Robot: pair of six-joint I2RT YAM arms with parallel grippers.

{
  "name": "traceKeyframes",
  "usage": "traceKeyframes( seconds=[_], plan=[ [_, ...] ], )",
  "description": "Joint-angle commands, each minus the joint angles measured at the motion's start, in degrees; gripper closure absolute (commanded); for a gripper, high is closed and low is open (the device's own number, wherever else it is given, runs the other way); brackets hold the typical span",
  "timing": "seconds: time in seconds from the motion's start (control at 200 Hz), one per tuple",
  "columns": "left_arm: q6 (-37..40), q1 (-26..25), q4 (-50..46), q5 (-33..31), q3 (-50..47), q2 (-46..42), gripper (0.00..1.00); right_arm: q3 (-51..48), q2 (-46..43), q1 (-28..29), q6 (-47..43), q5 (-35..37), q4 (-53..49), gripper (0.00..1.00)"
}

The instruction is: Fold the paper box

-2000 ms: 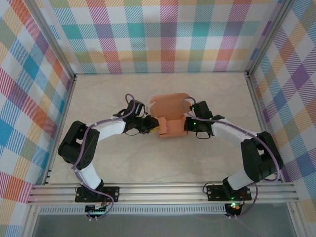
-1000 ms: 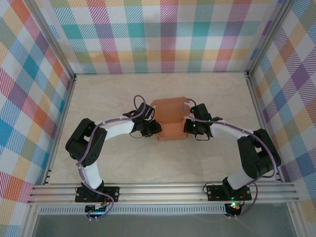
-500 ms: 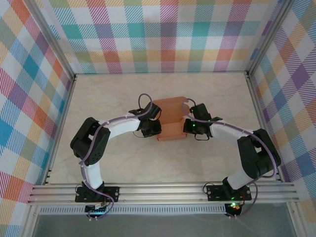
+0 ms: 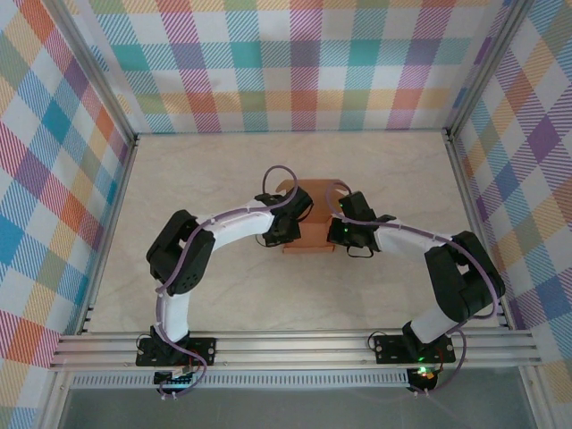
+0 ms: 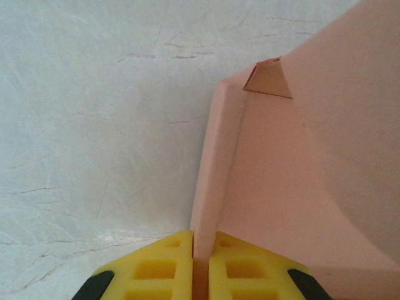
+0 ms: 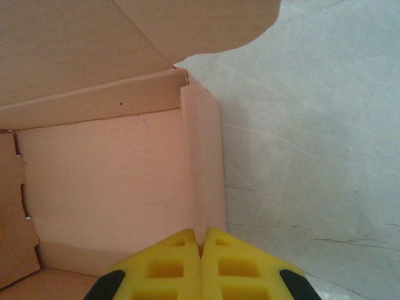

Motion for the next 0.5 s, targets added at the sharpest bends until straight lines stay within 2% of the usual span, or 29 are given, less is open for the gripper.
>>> traceKeyframes(
  seconds=[0.0,0.07,0.2,0.32,0.395,0.495],
  plan=[
    [-1.0,-2.9,-5.4,-0.5,1.3,3.2,0.94,-0.6,-0.2,1.3,3.0,-2.6,5.4,1.0],
    [-1.8,-3.7,-6.3,-1.5,2.7,4.7,0.95,-0.7,-0.1,1.6,3.5,-2.3,5.4,1.0],
    [-2.8,-5.0,-11.7,-7.8,6.8,7.7,1.0,-1.2,-1.1,2.5,4.0,-0.6,5.8,1.0],
    [-2.3,-5.5,-11.0,-8.8,6.0,6.8,1.0,-0.4,-1.1,2.5,2.9,-0.5,4.2,1.0],
    [-1.5,-5.5,-10.0,-8.4,5.3,5.7,0.82,-0.3,-0.8,2.5,2.7,-0.5,4.2,1.0],
    [-0.6,-5.5,-9.5,-8.0,4.6,4.4,0.77,-0.2,-0.7,2.6,2.8,-0.5,4.1,1.0]
  ],
)
